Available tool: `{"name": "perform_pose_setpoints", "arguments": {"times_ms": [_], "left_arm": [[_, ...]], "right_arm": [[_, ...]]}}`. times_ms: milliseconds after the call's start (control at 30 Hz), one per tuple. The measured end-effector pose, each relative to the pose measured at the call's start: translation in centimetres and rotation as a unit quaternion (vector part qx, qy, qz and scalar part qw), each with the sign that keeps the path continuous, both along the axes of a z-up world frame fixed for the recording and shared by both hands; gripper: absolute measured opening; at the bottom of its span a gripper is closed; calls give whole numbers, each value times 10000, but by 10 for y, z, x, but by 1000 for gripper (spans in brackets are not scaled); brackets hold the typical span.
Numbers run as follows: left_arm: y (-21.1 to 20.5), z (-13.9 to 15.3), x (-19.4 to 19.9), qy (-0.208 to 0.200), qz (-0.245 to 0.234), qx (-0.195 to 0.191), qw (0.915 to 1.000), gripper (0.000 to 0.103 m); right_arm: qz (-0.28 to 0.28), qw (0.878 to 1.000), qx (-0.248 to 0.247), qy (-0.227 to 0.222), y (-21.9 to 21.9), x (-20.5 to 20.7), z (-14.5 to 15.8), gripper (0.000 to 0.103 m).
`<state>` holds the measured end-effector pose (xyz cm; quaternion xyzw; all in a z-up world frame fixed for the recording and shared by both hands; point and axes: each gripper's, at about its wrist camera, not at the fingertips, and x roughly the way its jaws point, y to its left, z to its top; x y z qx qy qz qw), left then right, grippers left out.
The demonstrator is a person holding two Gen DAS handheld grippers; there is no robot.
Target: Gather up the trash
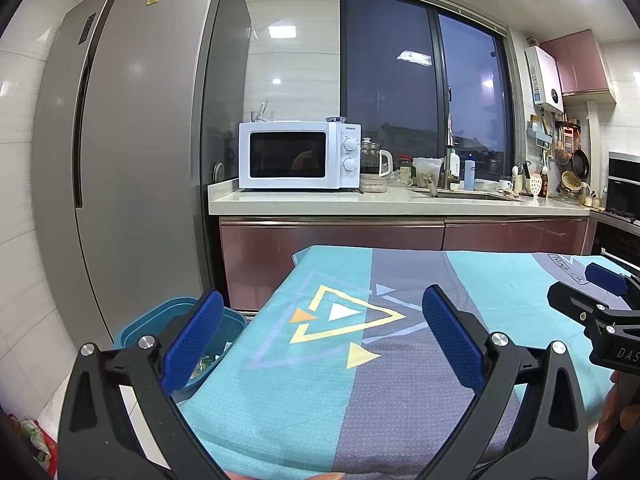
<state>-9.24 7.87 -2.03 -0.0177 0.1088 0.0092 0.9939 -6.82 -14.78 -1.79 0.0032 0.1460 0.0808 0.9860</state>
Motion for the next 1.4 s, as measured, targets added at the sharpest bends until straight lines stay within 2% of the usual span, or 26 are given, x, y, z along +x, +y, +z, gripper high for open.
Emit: {"name": "perform_pose_setpoints", "arguments": {"times_ms": [1400], "left_arm": [[2, -10, 2, 63, 41, -34, 10000, 98]], "right_arm": [[14, 10000, -30, 43, -2, 3, -2, 96]]}}
